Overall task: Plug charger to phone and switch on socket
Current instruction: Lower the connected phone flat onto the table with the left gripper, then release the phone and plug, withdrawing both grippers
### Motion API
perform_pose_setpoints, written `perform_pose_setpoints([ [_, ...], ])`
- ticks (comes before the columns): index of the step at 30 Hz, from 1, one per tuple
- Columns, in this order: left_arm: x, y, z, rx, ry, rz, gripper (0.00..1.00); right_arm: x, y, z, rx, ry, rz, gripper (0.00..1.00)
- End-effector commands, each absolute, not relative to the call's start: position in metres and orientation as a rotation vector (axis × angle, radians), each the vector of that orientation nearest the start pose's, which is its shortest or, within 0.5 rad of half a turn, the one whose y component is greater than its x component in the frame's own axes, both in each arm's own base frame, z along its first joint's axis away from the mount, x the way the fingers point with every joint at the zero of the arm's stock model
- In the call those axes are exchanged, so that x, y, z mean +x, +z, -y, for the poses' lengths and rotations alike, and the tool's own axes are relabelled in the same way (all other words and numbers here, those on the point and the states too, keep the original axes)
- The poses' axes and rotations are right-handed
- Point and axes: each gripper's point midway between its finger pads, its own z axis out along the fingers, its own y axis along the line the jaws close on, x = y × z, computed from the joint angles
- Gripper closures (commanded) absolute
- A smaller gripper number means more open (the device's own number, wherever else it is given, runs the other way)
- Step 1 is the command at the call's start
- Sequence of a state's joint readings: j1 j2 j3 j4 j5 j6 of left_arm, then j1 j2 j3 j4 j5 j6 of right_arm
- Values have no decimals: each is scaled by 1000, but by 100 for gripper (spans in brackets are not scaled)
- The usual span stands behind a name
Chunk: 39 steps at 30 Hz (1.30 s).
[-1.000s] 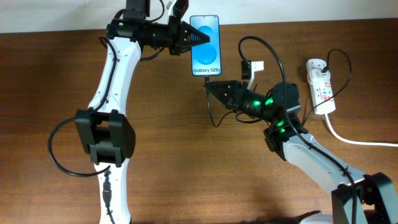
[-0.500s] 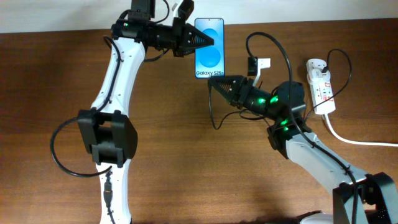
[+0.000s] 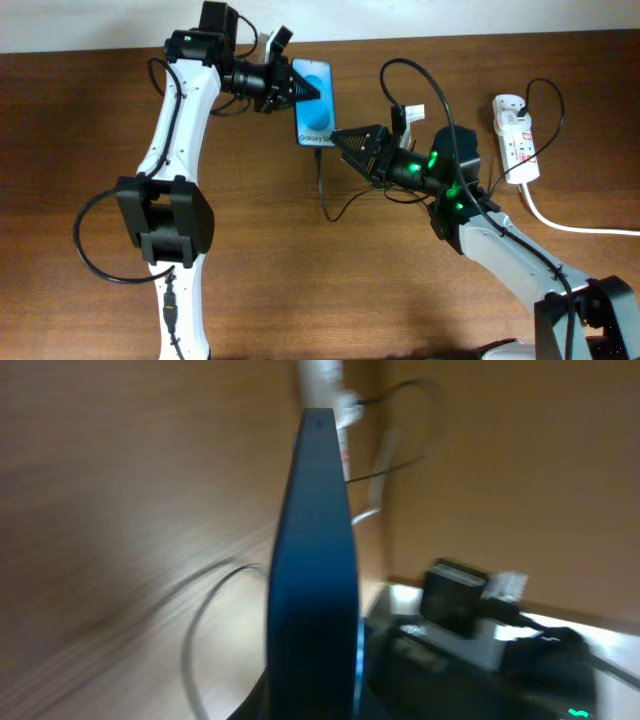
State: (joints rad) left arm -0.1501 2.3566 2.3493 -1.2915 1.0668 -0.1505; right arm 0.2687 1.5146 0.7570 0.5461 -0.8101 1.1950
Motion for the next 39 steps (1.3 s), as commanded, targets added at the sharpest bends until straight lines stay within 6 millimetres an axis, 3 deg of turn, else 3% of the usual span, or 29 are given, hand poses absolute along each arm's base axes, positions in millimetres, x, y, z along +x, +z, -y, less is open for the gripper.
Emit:
perform_pose_setpoints([
  [1,463,168,192,300,-1183,-2781,100,365,198,-227,246,1624,-2120,2],
  [2,460,154,183,288,-1087,-2850,100,364,189,-225,281,1607,-2157,2],
  [8,459,108,182,239,-1107,-2958,100,354,157,-220,381,1536,-2299,2],
  [9,459,94,182,197,-1115,-2995,100,349,144,-216,410,1493,-2358,2],
  [19,457,17,177,54,-1087,-3152,100,338,129,-214,343,1434,-2427,2],
  [23,459,13,174,64,-1043,-3156,97,338,129,-214,338,1432,-2425,2],
  [26,458,8,167,67,-965,-3180,74,338,129,-214,338,1432,-2425,2],
  [31,459,7,165,68,-939,-3186,52,338,129,-214,329,1429,-2424,2],
  [34,451,-3,144,69,-729,-3267,51,338,128,-214,307,1421,-2423,2],
  [36,450,-4,142,68,-712,-3276,51,338,127,-214,310,1420,-2427,2],
  [39,452,-9,130,-3,-585,-3300,39,338,127,-214,310,1421,-2427,2],
])
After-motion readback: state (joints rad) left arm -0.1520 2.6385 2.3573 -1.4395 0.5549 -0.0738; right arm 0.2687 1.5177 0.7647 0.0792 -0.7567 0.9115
